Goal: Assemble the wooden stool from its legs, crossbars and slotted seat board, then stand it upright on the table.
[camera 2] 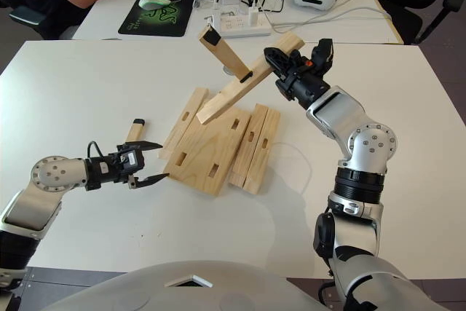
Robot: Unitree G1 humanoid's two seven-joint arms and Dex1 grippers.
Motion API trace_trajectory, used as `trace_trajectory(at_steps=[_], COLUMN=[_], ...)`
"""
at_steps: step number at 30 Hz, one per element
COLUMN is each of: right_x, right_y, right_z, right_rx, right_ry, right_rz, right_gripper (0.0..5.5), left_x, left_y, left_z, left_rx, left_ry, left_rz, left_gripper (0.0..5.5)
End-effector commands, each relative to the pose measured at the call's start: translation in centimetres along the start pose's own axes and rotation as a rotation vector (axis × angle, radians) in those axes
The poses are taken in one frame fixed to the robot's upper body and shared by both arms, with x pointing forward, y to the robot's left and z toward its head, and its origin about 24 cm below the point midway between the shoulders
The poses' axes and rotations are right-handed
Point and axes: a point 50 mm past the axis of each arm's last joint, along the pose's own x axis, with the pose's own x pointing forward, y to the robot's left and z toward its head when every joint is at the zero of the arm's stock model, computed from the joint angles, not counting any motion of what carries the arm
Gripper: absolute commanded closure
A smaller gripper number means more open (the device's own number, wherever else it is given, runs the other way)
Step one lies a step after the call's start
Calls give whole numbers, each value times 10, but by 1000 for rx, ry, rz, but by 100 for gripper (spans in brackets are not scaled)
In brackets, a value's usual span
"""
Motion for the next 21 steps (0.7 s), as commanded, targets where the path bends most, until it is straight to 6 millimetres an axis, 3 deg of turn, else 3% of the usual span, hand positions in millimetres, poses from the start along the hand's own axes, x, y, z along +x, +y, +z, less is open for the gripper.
trace_trajectory(at_steps=[1, 8, 14, 21], right_x=[2, 2, 3, -11], right_y=[7, 10, 16, 23], right_z=[2, 3, 4, 4], right_rx=[-22, -28, -50, -216], right_ry=[-8, -9, -5, 42], right_rz=[27, 39, 64, 85], right_gripper=[444, 444, 444, 444], left_x=[10, 25, 50, 60], left_y=[-21, -42, -60, -50], left_z=[-15, -3, 17, 20], left_rx=[-74, -130, -151, -125], left_ry=[77, 27, -43, -25], left_rz=[-88, -155, -192, -75], left_gripper=[172, 172, 172, 172])
